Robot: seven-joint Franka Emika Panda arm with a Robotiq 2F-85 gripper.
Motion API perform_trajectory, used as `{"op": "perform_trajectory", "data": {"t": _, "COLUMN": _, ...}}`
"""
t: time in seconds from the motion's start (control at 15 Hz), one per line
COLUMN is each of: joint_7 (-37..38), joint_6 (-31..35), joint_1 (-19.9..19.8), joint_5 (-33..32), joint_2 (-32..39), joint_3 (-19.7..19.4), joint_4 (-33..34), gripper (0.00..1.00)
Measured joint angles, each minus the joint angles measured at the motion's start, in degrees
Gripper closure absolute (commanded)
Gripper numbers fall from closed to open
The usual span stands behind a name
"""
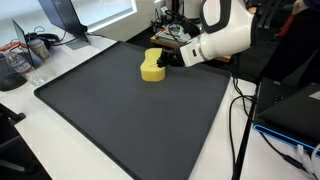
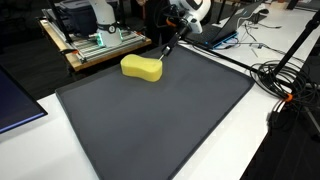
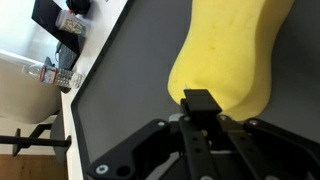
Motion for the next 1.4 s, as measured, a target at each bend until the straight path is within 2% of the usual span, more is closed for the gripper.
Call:
{"op": "perform_trajectory", "data": {"t": 0.47, "joint_7": -0.02, "joint_6": -0.02, "joint_1": 0.66, "joint_5": -5.57, "joint_2": -0.48, "joint_3": 1.19, "joint_4": -1.41, "gripper": 0.97}}
{"op": "perform_trajectory", "data": {"t": 0.8, "joint_7": 2.18, "joint_6": -2.47, "joint_1": 1.11, "joint_5": -6.01, "joint_2": -5.83, "joint_3": 3.06, "joint_4": -1.52, "gripper": 0.97}}
{"op": "perform_trajectory", "data": {"t": 1.0, "joint_7": 2.35, "joint_6": -1.49, "joint_1": 0.02, "joint_5": -2.12, "joint_2": -11.97, "joint_3": 3.84, "joint_4": -1.85, "gripper": 0.97}}
{"op": "perform_trajectory", "data": {"t": 1.27, "joint_7": 0.8, "joint_6": 2.66, "joint_1": -4.51, "joint_5": 6.81, "joint_2": -22.2, "joint_3": 3.3, "joint_4": -3.88, "gripper": 0.97}}
{"op": "perform_trajectory", "data": {"t": 1.33, "joint_7": 0.01, "joint_6": 3.76, "joint_1": -5.86, "joint_5": 9.01, "joint_2": -24.9, "joint_3": 2.72, "joint_4": -4.72, "gripper": 0.88}}
{"op": "perform_trajectory", "data": {"t": 1.4, "joint_7": -1.11, "joint_6": 4.93, "joint_1": -7.26, "joint_5": 11.35, "joint_2": -27.79, "joint_3": 1.87, "joint_4": -5.73, "gripper": 0.88}}
